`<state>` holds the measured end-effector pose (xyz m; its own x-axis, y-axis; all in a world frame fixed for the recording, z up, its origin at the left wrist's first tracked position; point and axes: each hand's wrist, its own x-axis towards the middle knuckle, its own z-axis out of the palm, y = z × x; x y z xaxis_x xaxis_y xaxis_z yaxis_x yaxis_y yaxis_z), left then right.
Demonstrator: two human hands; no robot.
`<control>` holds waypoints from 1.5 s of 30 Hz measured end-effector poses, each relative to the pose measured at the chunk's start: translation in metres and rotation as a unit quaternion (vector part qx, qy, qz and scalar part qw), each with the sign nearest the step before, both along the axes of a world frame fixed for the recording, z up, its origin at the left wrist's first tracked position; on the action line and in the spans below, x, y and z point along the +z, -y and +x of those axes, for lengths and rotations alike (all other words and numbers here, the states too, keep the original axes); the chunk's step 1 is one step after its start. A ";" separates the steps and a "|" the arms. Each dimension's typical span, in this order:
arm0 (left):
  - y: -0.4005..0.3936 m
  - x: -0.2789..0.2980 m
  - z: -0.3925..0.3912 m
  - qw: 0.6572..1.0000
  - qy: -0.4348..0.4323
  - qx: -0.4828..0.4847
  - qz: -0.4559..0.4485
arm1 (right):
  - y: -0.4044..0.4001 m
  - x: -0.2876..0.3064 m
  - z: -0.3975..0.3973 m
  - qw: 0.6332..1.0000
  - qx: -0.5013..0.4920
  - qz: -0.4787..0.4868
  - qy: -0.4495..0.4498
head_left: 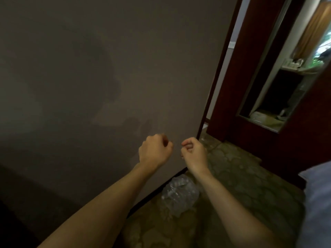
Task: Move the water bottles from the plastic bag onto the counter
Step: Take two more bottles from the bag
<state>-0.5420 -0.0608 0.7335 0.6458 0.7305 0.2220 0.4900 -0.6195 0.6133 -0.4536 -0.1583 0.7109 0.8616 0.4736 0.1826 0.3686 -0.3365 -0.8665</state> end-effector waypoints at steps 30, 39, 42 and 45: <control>-0.081 -0.183 0.364 0.967 -0.166 0.035 -0.189 | -0.055 -0.188 0.391 0.946 0.068 -0.200 -0.246; -0.068 -0.261 0.433 0.932 -0.240 0.060 -0.266 | -0.050 -0.266 0.473 0.907 0.104 -0.277 -0.298; -0.075 -0.296 0.445 0.914 -0.268 0.062 -0.297 | -0.056 -0.302 0.488 0.890 0.123 -0.298 -0.322; -0.091 -0.343 0.456 0.910 -0.271 0.055 -0.308 | -0.072 -0.349 0.499 0.872 0.155 -0.322 -0.334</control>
